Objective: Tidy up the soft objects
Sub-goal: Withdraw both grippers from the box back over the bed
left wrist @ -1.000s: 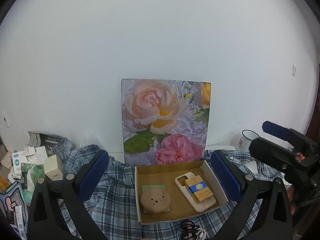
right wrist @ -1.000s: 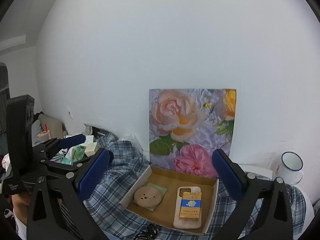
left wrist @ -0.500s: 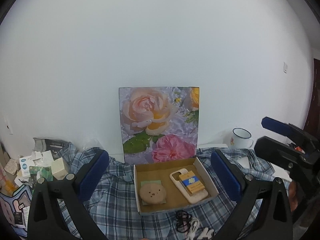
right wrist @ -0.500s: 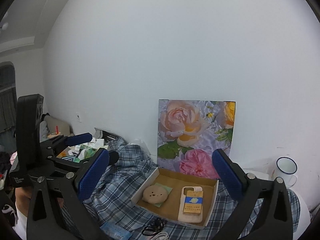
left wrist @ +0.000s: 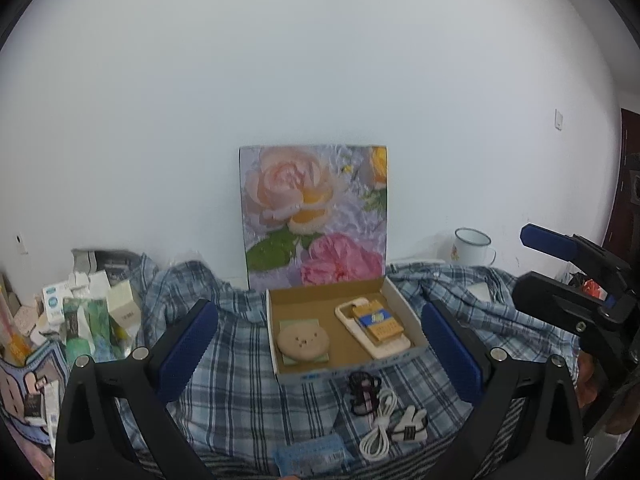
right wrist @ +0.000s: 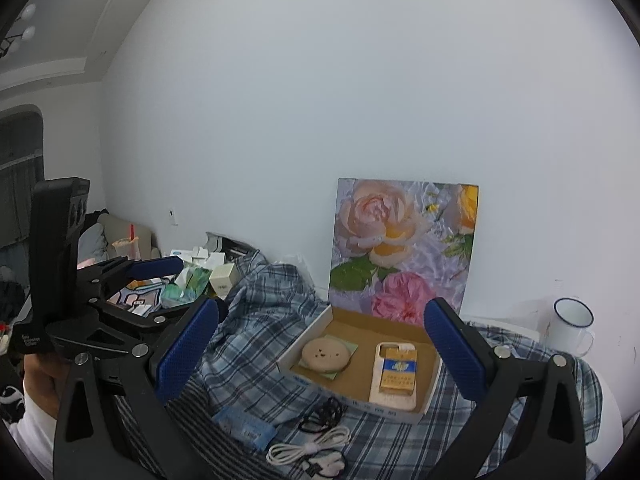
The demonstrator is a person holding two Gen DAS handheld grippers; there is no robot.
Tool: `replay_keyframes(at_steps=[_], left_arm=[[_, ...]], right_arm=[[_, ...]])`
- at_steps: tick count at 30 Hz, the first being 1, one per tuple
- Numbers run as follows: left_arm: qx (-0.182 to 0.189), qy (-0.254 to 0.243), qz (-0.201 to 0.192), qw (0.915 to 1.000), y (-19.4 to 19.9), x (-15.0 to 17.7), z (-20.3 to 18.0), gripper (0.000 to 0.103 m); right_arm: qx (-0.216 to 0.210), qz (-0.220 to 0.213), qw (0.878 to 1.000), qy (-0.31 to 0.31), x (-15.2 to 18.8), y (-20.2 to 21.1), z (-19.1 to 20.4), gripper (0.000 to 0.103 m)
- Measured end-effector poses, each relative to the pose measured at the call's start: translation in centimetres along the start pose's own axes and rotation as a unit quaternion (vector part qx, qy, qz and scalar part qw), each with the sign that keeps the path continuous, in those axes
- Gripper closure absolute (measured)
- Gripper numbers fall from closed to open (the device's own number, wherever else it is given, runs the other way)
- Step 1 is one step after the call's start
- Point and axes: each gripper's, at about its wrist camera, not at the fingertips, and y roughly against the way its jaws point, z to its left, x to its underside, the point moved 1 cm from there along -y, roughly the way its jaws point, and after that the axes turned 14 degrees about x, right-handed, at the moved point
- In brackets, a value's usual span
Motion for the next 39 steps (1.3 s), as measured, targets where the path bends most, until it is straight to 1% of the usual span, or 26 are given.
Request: replay_keyframes(at_steps=[4, 8, 14, 17, 21, 32, 36, 39], left_arm=[[0.001, 0.011, 0.015, 0.9998, -0.6, 1.8, 0.4, 0.0], [0.011, 0.02, 0.035, 0.9991, -1.6, 3.7, 0.7, 0.0], [0.012, 0.028, 0.045, 0.9985, -2.3, 6.0, 0.9, 0.0], [0.008, 0.029, 0.057, 0.9979, -2.8, 7.1, 1.3, 0.0], [0.009, 0.028, 0.067, 0.9973, -3.2, 8.2, 1.6, 0.0], [0.03, 0.044, 0.102, 0.9934, -5.5, 11.1, 3.1, 0.0], [0.034, 0.05, 0.133, 0.9892, -6.6, 12.5, 3.5, 0.0], [0.042, 0.057, 0.161, 0.9844, -7.7, 13.8, 3.3, 0.0]], right_arm=[[-0.008, 0.008, 1.0, 0.001, 1.9, -0.1, 0.1, 0.0], [-0.013, 0.023, 1.0, 0.012, 3.8, -0.7, 0.3, 0.0], [-0.019, 0.046, 0.999, 0.022, 6.3, -1.9, 0.3, 0.0], [-0.026, 0.057, 0.998, 0.027, 7.6, -2.5, 0.3, 0.0], [-0.03, 0.066, 0.997, 0.039, 8.9, -3.0, 0.4, 0.0], [-0.041, 0.091, 0.994, 0.032, 11.3, -4.8, -1.0, 0.0], [-0.055, 0.112, 0.991, 0.037, 12.7, -6.1, -0.8, 0.0], [-0.055, 0.136, 0.988, 0.056, 14.0, -7.0, -0.5, 0.0]])
